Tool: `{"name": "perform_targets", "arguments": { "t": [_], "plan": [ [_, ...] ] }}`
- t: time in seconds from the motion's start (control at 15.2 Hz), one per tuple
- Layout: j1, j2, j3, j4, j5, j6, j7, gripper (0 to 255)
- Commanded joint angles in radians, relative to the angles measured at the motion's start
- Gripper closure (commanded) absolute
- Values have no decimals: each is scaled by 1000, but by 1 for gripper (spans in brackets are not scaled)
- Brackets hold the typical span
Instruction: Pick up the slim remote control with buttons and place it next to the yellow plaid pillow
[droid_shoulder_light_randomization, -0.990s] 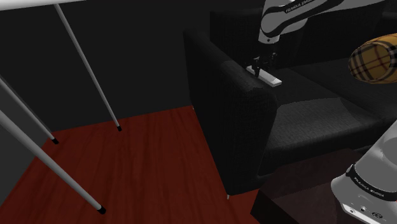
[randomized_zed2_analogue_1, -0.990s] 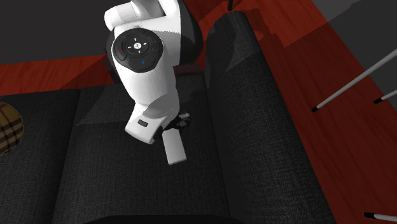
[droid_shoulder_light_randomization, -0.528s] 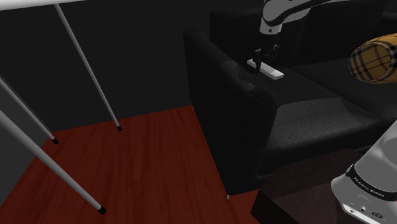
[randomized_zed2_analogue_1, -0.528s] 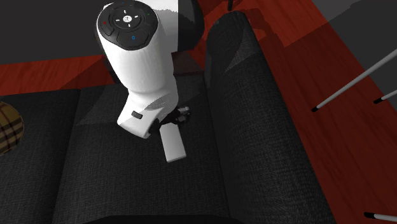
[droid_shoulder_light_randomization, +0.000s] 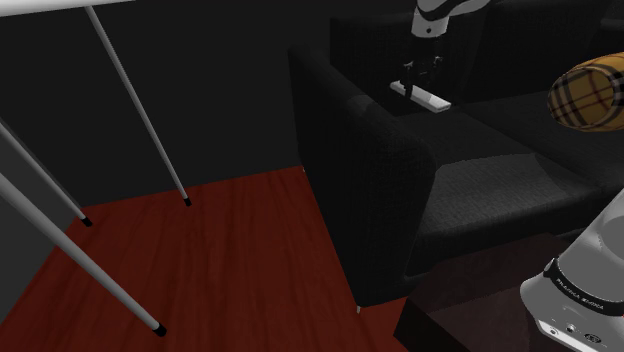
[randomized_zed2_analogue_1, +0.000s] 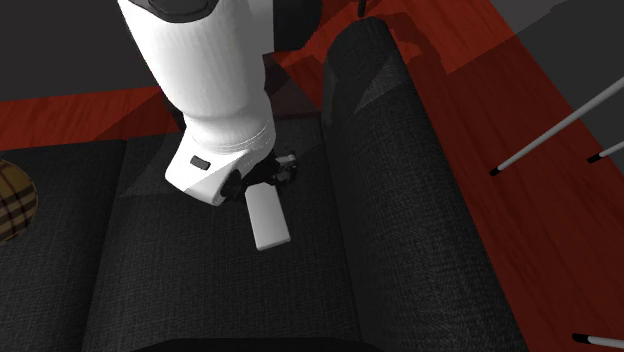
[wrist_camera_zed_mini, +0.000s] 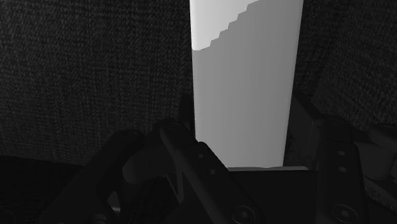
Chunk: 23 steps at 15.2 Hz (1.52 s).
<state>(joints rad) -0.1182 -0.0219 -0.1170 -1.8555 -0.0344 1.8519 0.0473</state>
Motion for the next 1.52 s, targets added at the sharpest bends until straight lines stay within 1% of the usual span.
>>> {"name": "perform_targets", "arguments": {
  "t": [0.0,0.79,1.45],
  "plan": [
    [0,1,0,30,0,-29,-1,255],
    [0,13,0,207,3,-193,-7,255],
    [-1,53,-1,392,7,-340,-14,255]
  ]
}}
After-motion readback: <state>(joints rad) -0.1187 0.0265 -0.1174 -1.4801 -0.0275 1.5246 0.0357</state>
